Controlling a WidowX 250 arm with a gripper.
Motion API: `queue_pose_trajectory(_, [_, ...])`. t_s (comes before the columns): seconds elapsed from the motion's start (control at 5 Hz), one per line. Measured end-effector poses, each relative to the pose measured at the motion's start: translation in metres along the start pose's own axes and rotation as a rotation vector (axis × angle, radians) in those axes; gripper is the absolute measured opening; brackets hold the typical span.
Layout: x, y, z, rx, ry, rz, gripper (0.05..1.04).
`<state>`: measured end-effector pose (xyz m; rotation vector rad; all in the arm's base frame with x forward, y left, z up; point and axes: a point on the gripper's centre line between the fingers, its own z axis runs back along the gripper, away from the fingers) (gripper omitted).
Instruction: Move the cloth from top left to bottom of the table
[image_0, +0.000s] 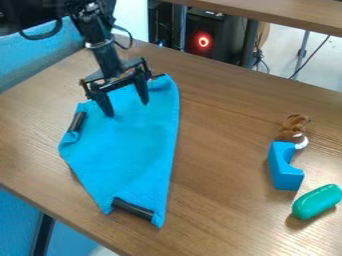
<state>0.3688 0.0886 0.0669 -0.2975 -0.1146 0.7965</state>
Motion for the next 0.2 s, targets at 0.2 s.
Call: queue_pose_trajectory(0.2, [0.003,-0.0012,0.034,-0.079,0.011,-0.032,1.0])
